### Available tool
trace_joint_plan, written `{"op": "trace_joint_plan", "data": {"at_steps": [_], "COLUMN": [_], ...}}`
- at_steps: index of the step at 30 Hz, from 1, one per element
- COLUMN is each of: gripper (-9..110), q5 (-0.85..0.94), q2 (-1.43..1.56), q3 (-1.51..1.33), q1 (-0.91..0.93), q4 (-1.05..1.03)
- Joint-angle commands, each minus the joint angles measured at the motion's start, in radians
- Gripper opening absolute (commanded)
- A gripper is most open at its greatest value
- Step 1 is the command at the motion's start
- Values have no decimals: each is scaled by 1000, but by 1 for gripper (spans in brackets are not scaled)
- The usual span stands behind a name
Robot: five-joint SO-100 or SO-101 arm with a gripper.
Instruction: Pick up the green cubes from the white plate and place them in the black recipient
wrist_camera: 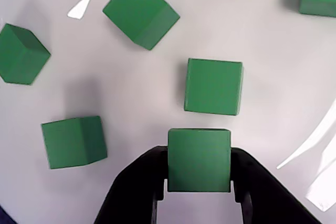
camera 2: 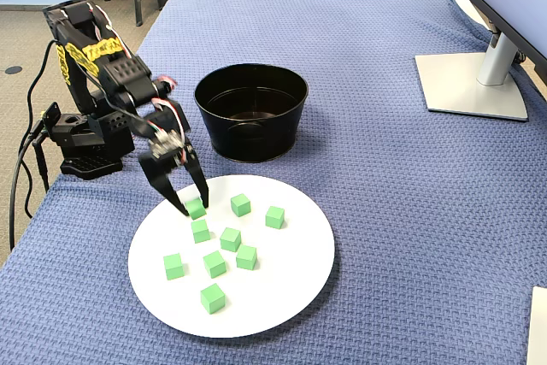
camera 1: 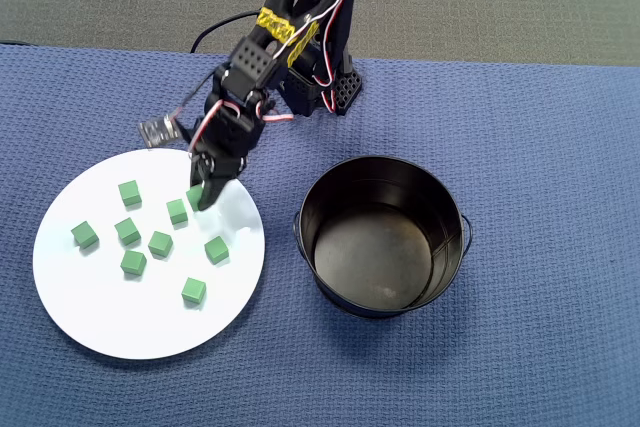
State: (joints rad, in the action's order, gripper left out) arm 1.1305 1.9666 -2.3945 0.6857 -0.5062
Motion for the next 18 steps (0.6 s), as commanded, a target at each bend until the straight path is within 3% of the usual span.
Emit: {"op": "trace_joint_plan", "data": {"at_steps": [1, 6, 10, 18], "gripper": [0, 0, 0, 0], "q5": [-121, -356, -543, -896], "q2": [218, 396, 491, 457], "q3": [163, 339, 457, 615], "q1": [14, -15, -166, -577], "q4": [-268, -581, -782, -905]}}
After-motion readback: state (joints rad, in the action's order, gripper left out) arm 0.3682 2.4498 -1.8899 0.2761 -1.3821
